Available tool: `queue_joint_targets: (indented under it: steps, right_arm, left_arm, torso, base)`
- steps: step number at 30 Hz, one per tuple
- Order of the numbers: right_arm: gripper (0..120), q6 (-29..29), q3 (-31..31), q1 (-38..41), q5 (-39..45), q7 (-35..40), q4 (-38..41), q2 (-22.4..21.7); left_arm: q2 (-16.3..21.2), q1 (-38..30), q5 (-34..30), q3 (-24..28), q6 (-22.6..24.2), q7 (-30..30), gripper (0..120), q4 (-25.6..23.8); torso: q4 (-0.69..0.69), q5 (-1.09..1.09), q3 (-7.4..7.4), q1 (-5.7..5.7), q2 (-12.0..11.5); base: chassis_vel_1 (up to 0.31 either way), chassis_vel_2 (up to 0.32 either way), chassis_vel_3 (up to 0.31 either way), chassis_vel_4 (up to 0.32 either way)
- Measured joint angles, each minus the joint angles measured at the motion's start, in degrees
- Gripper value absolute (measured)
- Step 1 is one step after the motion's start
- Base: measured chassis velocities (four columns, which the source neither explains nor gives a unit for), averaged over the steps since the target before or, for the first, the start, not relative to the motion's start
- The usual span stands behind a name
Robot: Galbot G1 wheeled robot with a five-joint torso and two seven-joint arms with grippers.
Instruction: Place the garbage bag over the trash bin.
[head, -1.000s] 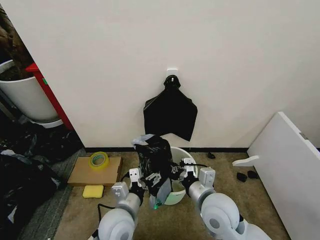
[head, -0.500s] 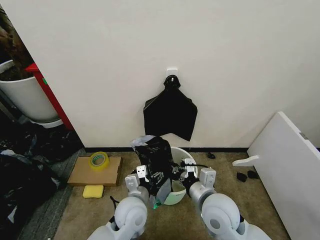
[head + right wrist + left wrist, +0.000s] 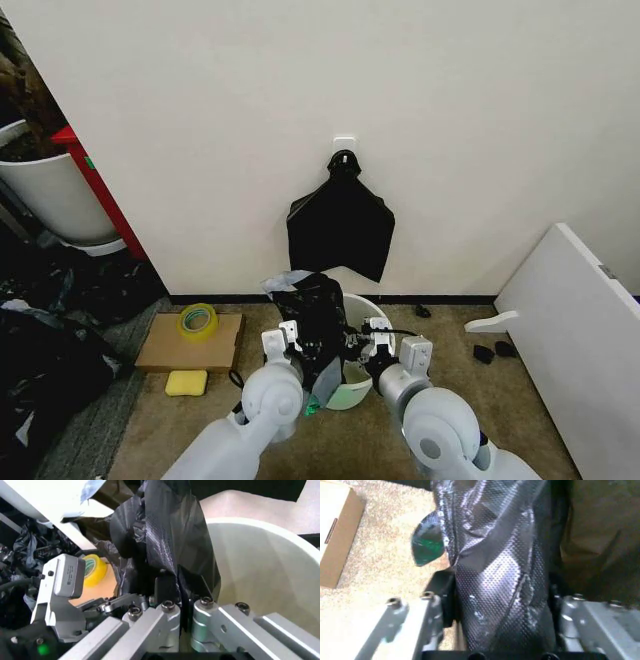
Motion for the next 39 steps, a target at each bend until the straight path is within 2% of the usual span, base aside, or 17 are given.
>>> queue_joint_targets:
  steps: [4,6,7,12,19,24,28,32,34,39]
  right_arm:
    - [0,0.1,0.0,0.1,0.2,0.1,0.0,0.0]
    - [0,0.1,0.0,0.1,0.2,0.1,0.0,0.0]
    - [0,0.2,0.0,0.1,0.3,0.1,-0.1,0.1]
    - [0,0.3,0.0,0.1,0.6,0.1,-0.1,0.1]
    - [0,0.4,0.0,-0.1,0.6,0.1,-0.2,0.1]
    - [0,0.5,0.1,-0.2,0.6,0.3,-0.2,0.1]
    - [0,0.2,1.8,-1.8,0.4,1.7,1.6,-0.8]
    - [0,0.0,2.1,-1.7,0.4,2.3,2.2,-2.0]
    - [0,-0.2,2.2,-1.7,0.3,2.6,2.7,-2.6]
    - [0,-0.6,2.8,-2.6,-0.8,3.4,4.9,-4.5]
  left_arm:
    - [0.2,-0.4,-2.1,0.3,1.3,-1.7,25,0.0]
    - [0.2,-0.4,-2.2,0.4,1.3,-1.9,23,0.0]
    - [0.3,-0.4,-2.6,0.5,1.5,-2.5,15,0.1]
    - [0.2,-0.5,-3.0,0.2,1.5,-2.9,3,0.7]
    - [-0.2,-0.6,-3.1,-0.8,0.9,-3.2,3,1.1]
    - [0.0,0.3,-3.4,-2.5,-1.6,-2.3,3,1.1]
    - [1.0,2.0,-4.7,-6.2,-5.1,-0.6,3,-1.2]
    - [2.0,4.2,-5.6,-9.1,-6.2,0.1,3,-3.4]
    - [2.5,5.1,-5.7,-10.1,-6.8,0.3,3,-4.2]
    - [3.5,7.7,-5.9,-11.2,-8.5,0.8,3,-6.4]
  torso:
    - [0.00,0.00,0.00,0.00,0.0]
    - [0.00,0.00,0.00,0.00,0.0]
    - [0.00,0.00,-0.01,0.00,0.0]
    - [0.00,0.00,-0.01,0.00,0.0]
    - [0.00,0.01,0.00,0.00,0.0]
    - [0.00,0.00,0.00,0.00,0.0]
    - [-0.01,0.00,0.00,0.00,0.0]
    - [-0.01,0.00,0.00,0.00,0.0]
    - [0.03,0.02,0.00,0.00,0.0]
    - [-0.01,0.00,-0.01,0.00,0.0]
  base:
    - [0.000,0.000,0.000,0.000]
    - [0.000,0.000,0.000,0.000]
    - [0.000,0.000,0.000,0.000]
    - [0.000,0.000,0.000,0.000]
    - [0.000,0.000,0.000,0.000]
    - [0.000,0.000,0.000,0.000]
    - [0.000,0.000,0.000,0.000]
    - [0.000,0.000,0.000,0.000]
    - [0.000,0.000,0.000,0.000]
    - [0.000,0.000,0.000,0.000]
